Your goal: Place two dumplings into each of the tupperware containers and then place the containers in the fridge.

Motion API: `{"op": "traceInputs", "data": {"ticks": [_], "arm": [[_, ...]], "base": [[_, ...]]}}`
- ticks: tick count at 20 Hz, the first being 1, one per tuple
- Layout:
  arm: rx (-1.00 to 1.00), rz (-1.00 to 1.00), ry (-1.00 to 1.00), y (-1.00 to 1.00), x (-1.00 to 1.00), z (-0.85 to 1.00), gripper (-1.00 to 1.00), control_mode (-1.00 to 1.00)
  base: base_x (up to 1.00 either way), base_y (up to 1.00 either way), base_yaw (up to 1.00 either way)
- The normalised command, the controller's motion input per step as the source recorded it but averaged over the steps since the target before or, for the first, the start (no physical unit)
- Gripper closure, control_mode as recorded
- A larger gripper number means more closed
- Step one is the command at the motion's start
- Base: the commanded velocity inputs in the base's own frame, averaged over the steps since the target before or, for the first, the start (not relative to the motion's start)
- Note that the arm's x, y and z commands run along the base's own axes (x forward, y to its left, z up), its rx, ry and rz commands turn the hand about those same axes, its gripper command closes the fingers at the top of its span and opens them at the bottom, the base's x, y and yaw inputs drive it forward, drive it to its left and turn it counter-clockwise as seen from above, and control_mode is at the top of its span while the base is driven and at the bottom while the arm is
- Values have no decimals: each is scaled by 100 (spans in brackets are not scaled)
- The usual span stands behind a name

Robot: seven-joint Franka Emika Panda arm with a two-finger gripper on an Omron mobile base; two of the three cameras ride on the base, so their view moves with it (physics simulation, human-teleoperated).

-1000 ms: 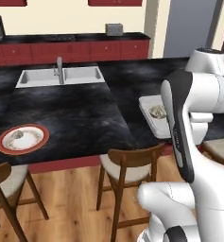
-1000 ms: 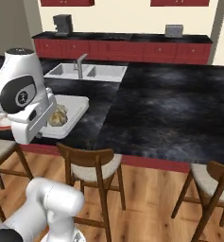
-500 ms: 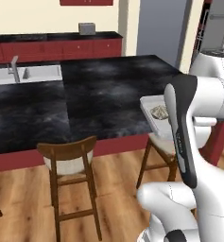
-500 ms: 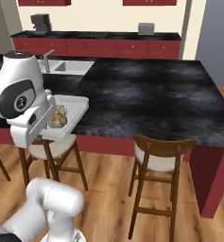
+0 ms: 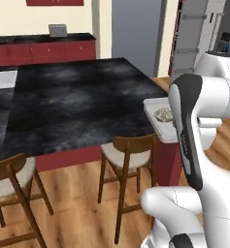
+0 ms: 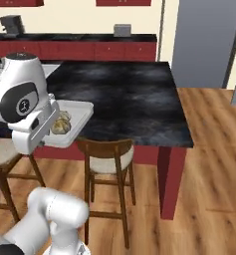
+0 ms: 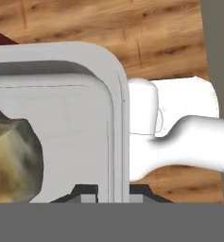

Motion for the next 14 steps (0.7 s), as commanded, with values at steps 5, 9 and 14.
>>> {"op": "traceInputs", "data": {"ticks": [5,9,14], "arm": [[0,0,0,0,0,0,100,100],[0,0,0,0,0,0,100,100],[0,0,0,0,0,0,100,100]], "base": [[42,-100,-49],[26,-93,-64],[58,-68,-57]]}}
